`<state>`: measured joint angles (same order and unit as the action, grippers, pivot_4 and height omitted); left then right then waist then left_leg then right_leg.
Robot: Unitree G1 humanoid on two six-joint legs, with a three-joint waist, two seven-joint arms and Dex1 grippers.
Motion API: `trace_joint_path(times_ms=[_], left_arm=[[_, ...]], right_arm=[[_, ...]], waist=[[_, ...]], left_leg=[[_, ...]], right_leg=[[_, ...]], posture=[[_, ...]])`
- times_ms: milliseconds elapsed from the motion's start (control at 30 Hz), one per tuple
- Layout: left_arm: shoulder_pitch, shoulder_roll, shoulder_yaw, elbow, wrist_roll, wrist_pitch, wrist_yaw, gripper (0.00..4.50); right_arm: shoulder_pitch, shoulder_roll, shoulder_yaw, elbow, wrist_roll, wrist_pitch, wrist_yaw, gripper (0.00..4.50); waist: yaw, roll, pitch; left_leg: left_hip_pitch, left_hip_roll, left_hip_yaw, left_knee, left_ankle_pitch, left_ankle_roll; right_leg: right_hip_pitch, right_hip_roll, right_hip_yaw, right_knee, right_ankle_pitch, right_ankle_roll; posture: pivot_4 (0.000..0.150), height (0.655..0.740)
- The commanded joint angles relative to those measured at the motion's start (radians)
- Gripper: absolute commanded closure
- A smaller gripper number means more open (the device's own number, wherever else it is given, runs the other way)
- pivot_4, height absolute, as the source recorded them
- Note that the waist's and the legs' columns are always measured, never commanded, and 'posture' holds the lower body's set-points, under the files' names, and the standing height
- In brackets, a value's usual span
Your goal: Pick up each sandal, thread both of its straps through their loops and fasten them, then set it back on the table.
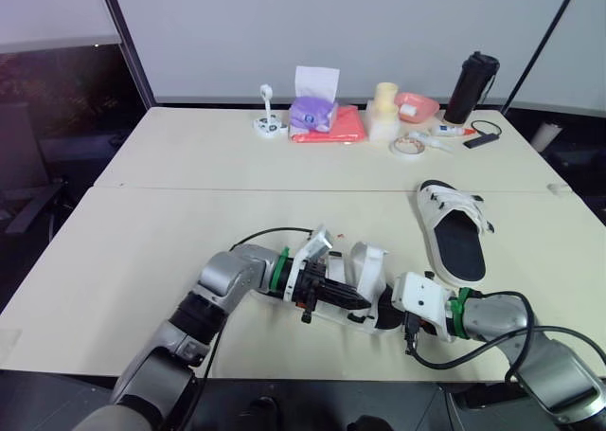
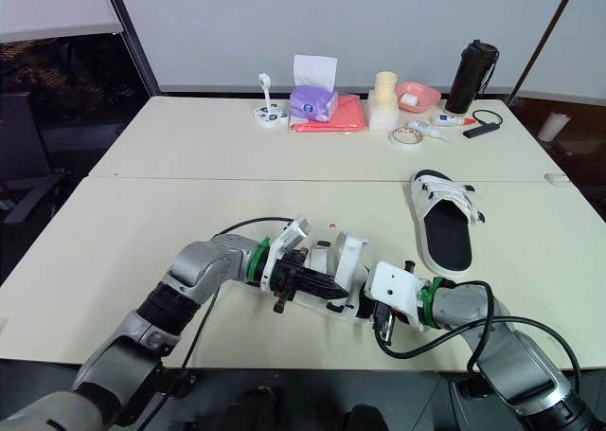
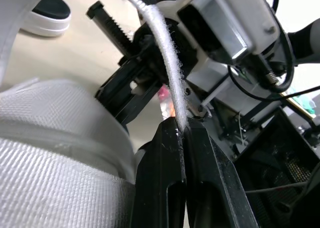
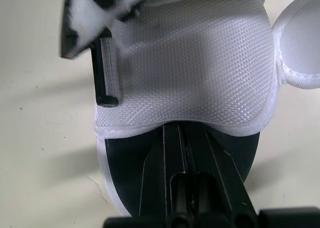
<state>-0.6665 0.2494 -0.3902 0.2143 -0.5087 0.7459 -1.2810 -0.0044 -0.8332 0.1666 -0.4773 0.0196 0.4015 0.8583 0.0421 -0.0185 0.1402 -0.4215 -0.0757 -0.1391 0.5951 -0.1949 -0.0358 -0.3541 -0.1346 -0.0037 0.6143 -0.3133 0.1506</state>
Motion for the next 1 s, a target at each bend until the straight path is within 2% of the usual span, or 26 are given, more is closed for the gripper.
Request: trace_joint_path(times_ms=[33,333,1000], left_arm=[[-0.024,-0.030,0.005,0.038,0.016,-0.026,-0.006,4.45],[-0.087,-0.075,0.060,0.110,0.004,-0.016,-0.010,4.45],[0.000,-0.060,-0.047,0.035,0.100,-0.082,-0.059,4.45]], right_arm=[[0.061,-0.014,0.071,0.047,-0.009,0.065,0.036,4.50],[0.063,-0.008,0.078,0.048,-0.015,0.069,0.028,4.50],[0.064,-0.005,0.080,0.054,-0.020,0.070,0.011,4.50]], waist=[[0.000,0.000,0.000],[-0.001,0.000,0.000],[-0.001,0.000,0.000]], left_leg=[[0.000,0.000,0.000,0.000,0.000,0.000],[0.000,0.000,0.000,0.001,0.000,0.000],[0.001,0.000,0.000,0.002,0.000,0.000]], right_leg=[[0.000,0.000,0.000,0.000,0.000,0.000],[0.001,0.000,-0.001,0.001,0.000,0.000],[0.002,0.000,-0.001,0.002,0.000,0.001]], posture=[[0.150,0.7400],[0.150,0.7400],[0.150,0.7400]])
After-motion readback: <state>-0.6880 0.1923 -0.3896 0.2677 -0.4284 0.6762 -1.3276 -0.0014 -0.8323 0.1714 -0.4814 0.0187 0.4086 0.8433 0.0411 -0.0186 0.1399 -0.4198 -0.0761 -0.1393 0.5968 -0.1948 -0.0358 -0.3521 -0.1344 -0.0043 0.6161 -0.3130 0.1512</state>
